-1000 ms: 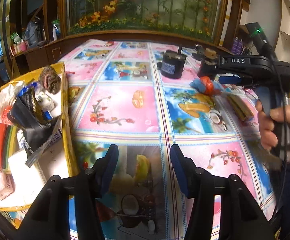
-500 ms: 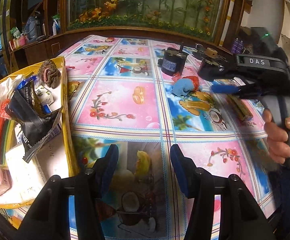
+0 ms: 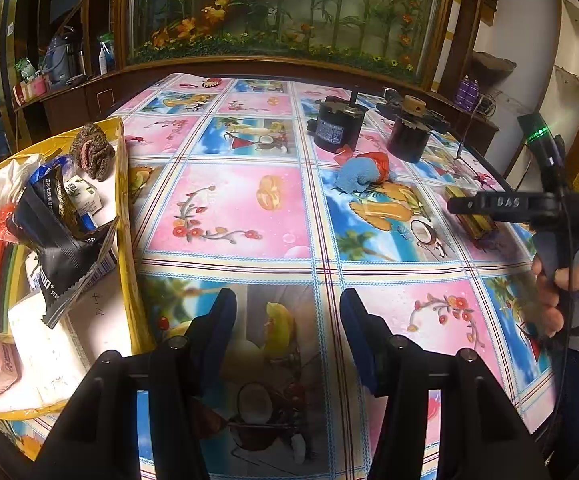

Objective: Organize soft objects
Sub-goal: 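Reach the left tool toward the blue cloth with red bag while the right tool reaches the yellow-black-red sponge pack, then grasp the blue cloth with red bag with the left tool while the right tool grasps the yellow sponge pack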

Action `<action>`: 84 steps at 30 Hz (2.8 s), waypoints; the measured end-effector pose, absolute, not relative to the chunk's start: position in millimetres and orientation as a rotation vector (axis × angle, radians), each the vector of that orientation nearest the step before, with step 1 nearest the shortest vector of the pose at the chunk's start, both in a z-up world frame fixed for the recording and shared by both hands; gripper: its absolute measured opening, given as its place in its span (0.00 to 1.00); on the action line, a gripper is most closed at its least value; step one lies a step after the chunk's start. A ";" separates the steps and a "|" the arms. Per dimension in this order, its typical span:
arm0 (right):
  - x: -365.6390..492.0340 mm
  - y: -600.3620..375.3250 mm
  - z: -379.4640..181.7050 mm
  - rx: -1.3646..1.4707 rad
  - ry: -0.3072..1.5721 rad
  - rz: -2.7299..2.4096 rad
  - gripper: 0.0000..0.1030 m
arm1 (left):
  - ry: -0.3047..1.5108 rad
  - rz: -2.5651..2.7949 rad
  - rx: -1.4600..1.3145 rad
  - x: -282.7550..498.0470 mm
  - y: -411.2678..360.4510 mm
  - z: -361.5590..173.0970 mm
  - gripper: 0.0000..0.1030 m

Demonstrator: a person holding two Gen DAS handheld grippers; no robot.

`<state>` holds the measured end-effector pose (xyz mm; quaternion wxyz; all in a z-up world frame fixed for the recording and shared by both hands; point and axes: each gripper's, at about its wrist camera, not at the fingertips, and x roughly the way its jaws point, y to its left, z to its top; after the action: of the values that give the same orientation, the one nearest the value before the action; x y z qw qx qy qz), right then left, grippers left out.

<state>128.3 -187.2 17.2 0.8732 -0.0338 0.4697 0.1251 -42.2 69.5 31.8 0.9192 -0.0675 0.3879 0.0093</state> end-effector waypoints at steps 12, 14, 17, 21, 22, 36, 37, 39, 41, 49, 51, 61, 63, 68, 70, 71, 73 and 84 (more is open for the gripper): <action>112.2 -192.9 47.1 0.127 0.845 0.430 0.46 | 0.835 -0.092 -0.124 2.4 47.1 61.4 0.69; 115.6 -202.5 46.4 0.190 0.857 0.431 0.46 | 0.824 -0.107 -0.092 22.3 37.7 72.3 0.72; 117.4 -210.9 48.0 0.239 0.856 0.428 0.46 | 0.858 -0.135 -0.039 59.4 22.7 72.9 0.75; 114.8 -213.5 53.1 0.260 0.843 0.437 0.46 | 0.922 -0.111 0.026 105.0 13.1 53.1 0.75; 115.4 -213.8 52.3 0.264 0.845 0.440 0.46 | 0.932 -0.111 0.028 113.8 11.8 48.8 0.75; 115.2 -213.5 50.1 0.277 0.866 0.454 0.46 | 0.968 -0.155 -0.054 147.8 3.1 28.0 0.36; 114.6 -211.4 50.0 0.269 0.868 0.459 0.46 | 0.956 -0.145 -0.061 141.4 5.4 29.5 0.36; 113.5 -205.4 48.5 0.250 0.875 0.476 0.46 | 0.943 -0.127 -0.083 123.5 12.0 31.6 0.36; 110.8 -192.0 45.3 0.204 0.891 0.505 0.46 | 0.939 -0.120 -0.106 101.4 19.5 31.3 0.36; 86.3 -125.7 26.2 -0.030 0.948 0.640 0.46 | 0.906 -0.003 -0.093 33.9 43.4 27.4 0.36; 82.7 -117.4 21.5 -0.077 0.952 0.639 0.46 | 0.903 0.013 -0.076 30.5 45.0 24.5 0.37; 77.5 -108.4 14.0 -0.174 0.927 0.606 0.48 | 0.874 0.023 -0.042 33.4 40.7 14.9 0.38; 77.0 -107.8 13.8 -0.187 0.922 0.604 0.48 | 0.872 0.020 -0.047 33.4 41.1 14.9 0.38; 76.8 -105.1 13.5 -0.205 0.914 0.596 0.48 | 0.868 0.011 -0.078 33.6 45.9 15.2 0.38; 76.1 -104.0 13.5 -0.215 0.910 0.593 0.48 | 0.867 0.013 -0.081 33.4 47.3 15.3 0.38; 75.7 -103.4 13.4 -0.221 0.907 0.590 0.48 | 0.867 0.014 -0.082 33.3 47.2 15.2 0.38; 74.7 -101.8 13.4 -0.236 0.900 0.586 0.48 | 0.866 0.013 -0.087 33.2 48.1 15.3 0.38; 73.3 -108.7 26.9 -0.180 0.827 0.543 0.47 | 0.850 0.046 -0.130 30.9 56.7 17.0 0.38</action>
<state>73.3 -108.7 26.9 0.8761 -0.0864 0.3964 0.2604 30.9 56.7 17.0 0.9087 -0.0628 0.4121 0.0222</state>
